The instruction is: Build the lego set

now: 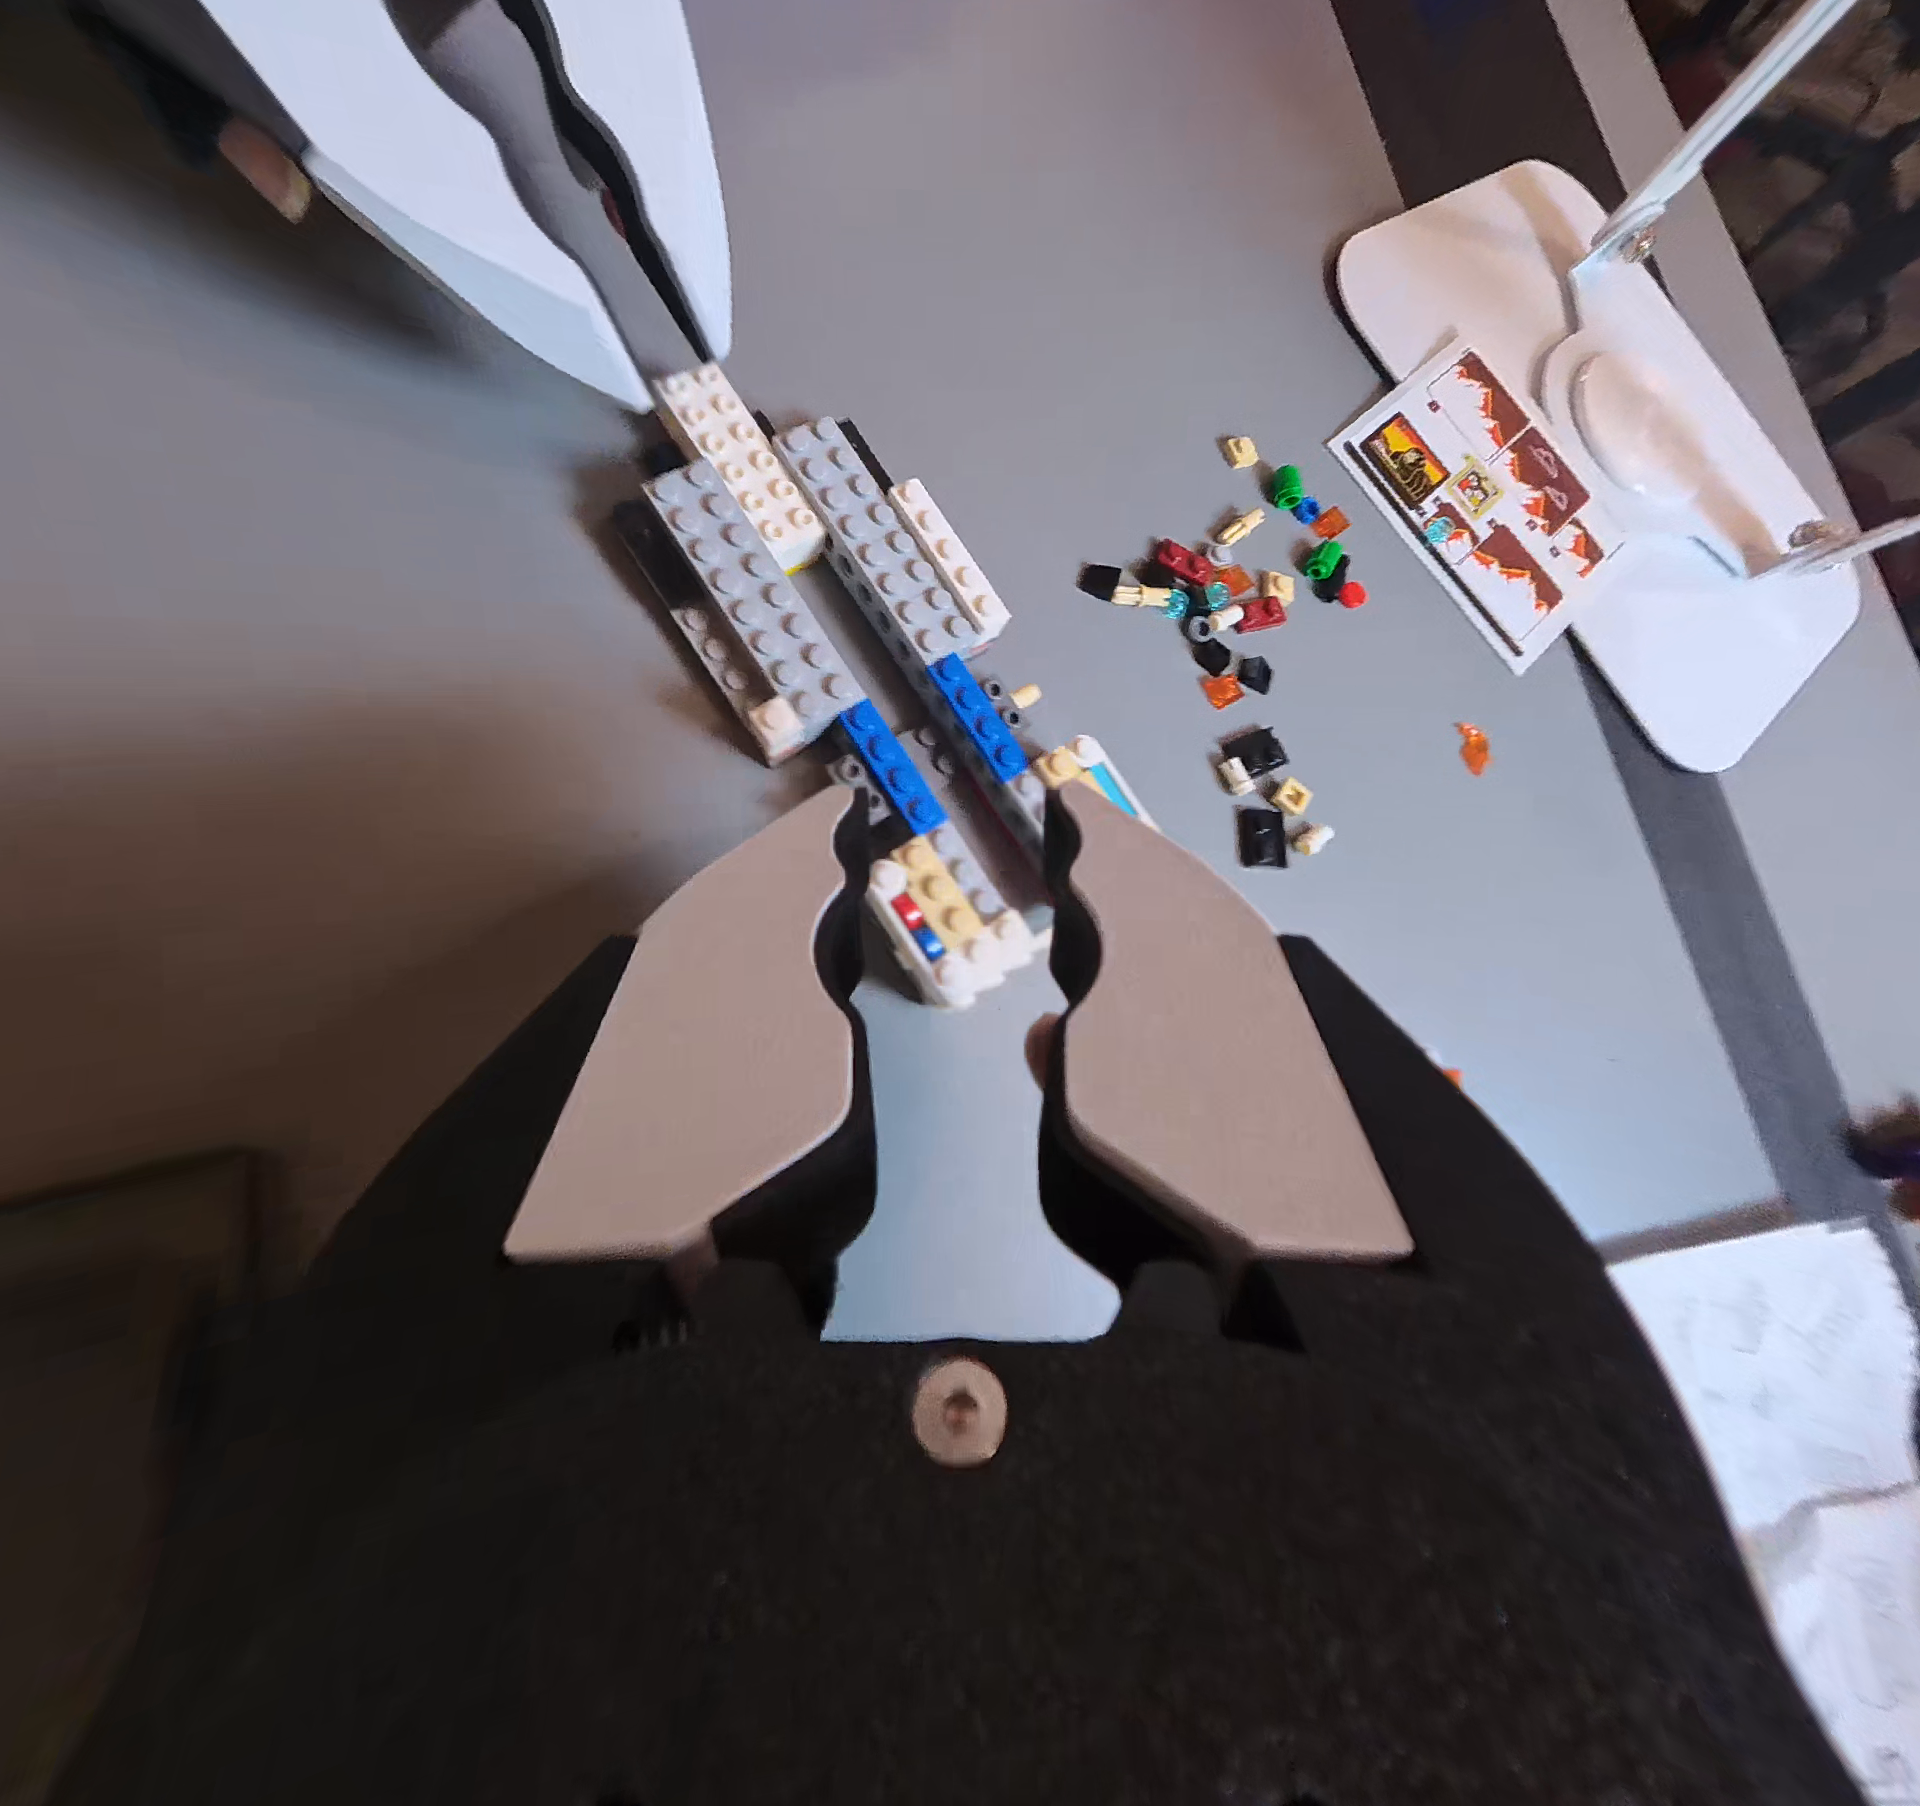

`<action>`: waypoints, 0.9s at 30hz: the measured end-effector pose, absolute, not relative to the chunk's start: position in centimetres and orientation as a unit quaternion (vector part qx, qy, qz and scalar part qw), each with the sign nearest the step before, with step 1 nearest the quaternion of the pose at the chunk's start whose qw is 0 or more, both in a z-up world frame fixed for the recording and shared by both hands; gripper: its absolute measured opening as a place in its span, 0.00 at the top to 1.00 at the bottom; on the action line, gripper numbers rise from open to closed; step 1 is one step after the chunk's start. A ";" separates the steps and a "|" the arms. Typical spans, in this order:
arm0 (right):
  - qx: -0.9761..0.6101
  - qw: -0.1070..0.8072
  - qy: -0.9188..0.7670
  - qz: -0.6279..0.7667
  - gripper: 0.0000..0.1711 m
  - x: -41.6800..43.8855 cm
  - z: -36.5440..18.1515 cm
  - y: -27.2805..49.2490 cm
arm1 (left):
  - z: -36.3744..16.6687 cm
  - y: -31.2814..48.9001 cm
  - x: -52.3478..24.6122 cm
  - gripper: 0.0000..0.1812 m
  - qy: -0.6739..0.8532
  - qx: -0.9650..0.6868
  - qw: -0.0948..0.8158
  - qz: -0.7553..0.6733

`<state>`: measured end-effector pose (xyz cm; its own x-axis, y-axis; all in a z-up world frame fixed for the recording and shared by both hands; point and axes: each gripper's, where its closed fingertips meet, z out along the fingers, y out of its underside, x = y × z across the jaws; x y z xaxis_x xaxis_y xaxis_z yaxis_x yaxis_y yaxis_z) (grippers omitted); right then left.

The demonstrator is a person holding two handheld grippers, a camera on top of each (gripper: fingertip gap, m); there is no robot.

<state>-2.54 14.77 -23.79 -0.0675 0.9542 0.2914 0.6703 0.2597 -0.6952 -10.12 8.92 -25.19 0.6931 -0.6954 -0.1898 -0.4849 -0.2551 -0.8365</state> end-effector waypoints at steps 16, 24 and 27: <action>-0.425 0.078 -0.890 0.147 0.61 -4.9 -27.2 14.4 | -26.2 8.3 -9.8 0.89 0.377 -0.796 0.456 -0.124; -0.429 0.044 -0.893 0.130 0.70 -4.4 -28.3 13.1 | -26.0 7.9 -9.6 0.90 0.391 -0.788 0.459 -0.127; -0.451 0.041 -0.881 0.137 0.70 -3.6 -28.2 11.9 | -25.9 7.4 -8.9 0.89 0.404 -0.781 0.457 -0.136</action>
<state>-3.58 11.87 -28.25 -0.5889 0.8066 -0.0509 0.7838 0.5547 -0.2791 -8.95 7.36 -25.89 0.6370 -0.7548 -0.1566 -0.5068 -0.2571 -0.8228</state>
